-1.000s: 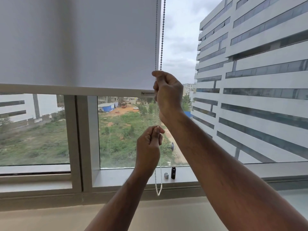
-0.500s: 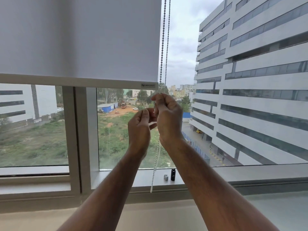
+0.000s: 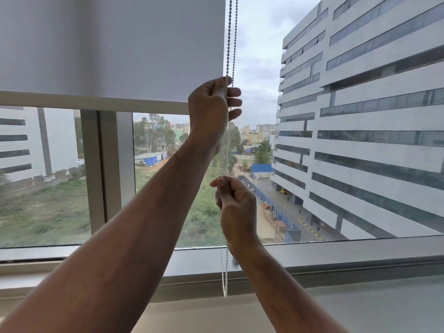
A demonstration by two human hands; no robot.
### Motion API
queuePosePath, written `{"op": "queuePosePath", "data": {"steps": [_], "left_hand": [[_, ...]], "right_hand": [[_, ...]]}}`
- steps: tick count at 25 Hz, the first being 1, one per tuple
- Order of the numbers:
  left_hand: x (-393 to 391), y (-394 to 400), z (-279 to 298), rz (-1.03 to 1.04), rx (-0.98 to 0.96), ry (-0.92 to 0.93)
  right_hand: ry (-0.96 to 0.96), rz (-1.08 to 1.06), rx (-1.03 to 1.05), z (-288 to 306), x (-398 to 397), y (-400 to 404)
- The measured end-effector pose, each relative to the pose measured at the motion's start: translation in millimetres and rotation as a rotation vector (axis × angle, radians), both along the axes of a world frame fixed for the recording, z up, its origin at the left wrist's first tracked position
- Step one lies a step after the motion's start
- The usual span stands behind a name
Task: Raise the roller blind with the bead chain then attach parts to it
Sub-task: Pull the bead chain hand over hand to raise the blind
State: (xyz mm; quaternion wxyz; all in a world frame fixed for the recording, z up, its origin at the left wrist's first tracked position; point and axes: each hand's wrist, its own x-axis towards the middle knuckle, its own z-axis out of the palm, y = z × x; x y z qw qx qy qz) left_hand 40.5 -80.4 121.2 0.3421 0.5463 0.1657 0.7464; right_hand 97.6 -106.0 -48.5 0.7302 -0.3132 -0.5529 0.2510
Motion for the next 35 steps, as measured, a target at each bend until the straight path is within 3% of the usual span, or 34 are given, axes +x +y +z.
{"op": "queuePosePath", "data": {"steps": [6, 15, 18, 23, 28, 35], "left_hand": [[0, 8, 0, 0.135, 0.019, -0.007], [-8, 14, -51, 0.201, 0.043, 0.084], [-7, 16, -73, 0.219, 0.056, 0.110], [-8, 19, -111, 0.291, 0.069, 0.162], [-3, 19, -137, 0.256, 0.061, 0.163], [0, 12, -157, 0.217, 0.044, 0.180]], "right_hand": [[-0.027, 0.041, -0.030, -22, 0, -2], [-0.097, 0.117, -0.165, -46, 9, 0], [-0.062, 0.055, -0.168, -18, 15, 8], [-0.007, 0.030, 0.065, 74, 18, 19], [-0.007, -0.055, 0.147, 147, 7, 24], [0.067, -0.053, 0.103, 158, 0, 36]]}}
